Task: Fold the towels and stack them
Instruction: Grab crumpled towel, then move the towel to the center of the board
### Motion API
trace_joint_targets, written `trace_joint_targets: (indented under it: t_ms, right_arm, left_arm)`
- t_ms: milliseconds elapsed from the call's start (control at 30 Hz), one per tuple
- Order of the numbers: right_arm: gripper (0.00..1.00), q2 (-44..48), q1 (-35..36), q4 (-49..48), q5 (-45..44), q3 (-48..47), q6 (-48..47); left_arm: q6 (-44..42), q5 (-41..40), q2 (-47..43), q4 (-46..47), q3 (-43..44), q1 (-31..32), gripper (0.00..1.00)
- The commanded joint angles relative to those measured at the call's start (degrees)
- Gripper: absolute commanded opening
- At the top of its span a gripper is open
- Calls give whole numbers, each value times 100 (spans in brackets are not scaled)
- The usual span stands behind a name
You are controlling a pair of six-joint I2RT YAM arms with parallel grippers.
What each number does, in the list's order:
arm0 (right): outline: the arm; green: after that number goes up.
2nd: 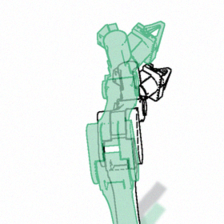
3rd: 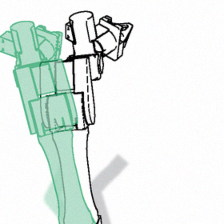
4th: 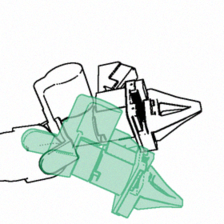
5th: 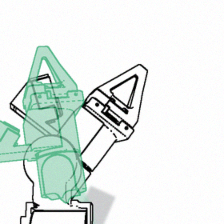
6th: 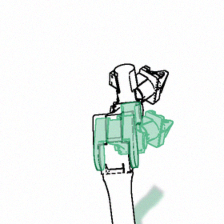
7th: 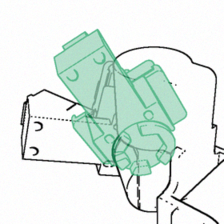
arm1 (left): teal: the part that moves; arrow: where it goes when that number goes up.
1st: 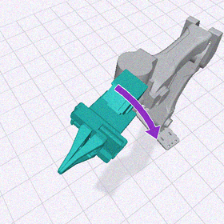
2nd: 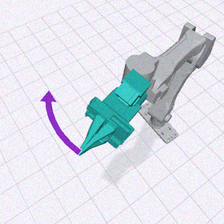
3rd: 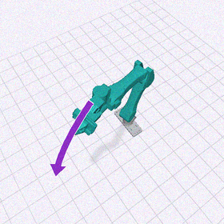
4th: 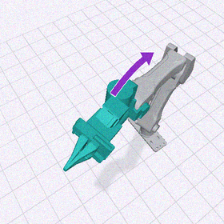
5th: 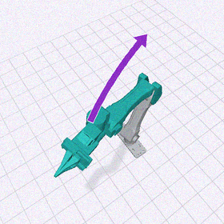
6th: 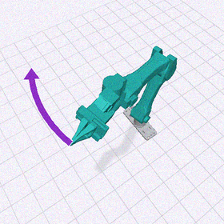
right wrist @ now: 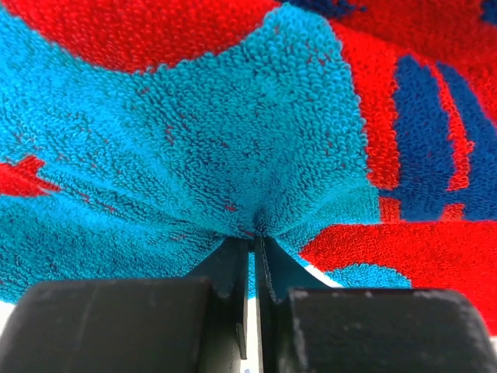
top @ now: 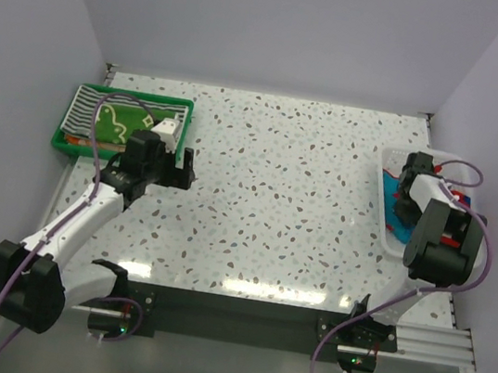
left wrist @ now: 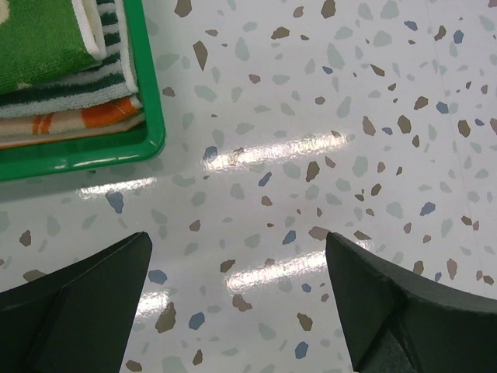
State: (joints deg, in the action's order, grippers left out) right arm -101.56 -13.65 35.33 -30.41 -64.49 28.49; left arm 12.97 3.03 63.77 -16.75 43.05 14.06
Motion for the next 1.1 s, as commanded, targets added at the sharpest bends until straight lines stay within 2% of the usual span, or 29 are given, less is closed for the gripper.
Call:
trace_joint_targets:
  t_ms: [0,200,333,433,533,667,800,967,1033,1067]
  right_arm:
    - [0,329,-41,-185,-122,7,-124]
    - [0,1127,108,-62,62,-353,-527]
    - [0,1358,459,342,97,-1422,-861]
    - [0,1376,942,597,53,-2405,-1231]
    - [0,1306,1932,817,88,-3451,-1748]
    - [0,1366,2831,905,825,-4212,-2032]
    - [0,1542,3666,818,1897,-3950,-1997]
    - [0,1683,4993,668,2811,-2440,-1883]
    - [10,1596,5693,650,2953,-1738,-1769]
    - [30,1534,5950,668,3023,-1542,-1759]
  left_arm:
    - [12,93,39,348,-7,44,100]
    - [4,119,101,383,-7,44,100]
    - [12,110,136,383,-7,44,100]
    - [-5,67,162,375,2,44,100]
    - [3,-47,154,357,2,44,100]
    - [4,-214,101,339,2,44,100]
    - [12,-267,57,348,-7,44,100]
    - [12,-285,22,331,-7,44,100]
    - [30,-276,-13,322,-16,44,100]
    - [30,-285,-66,322,-24,44,100]
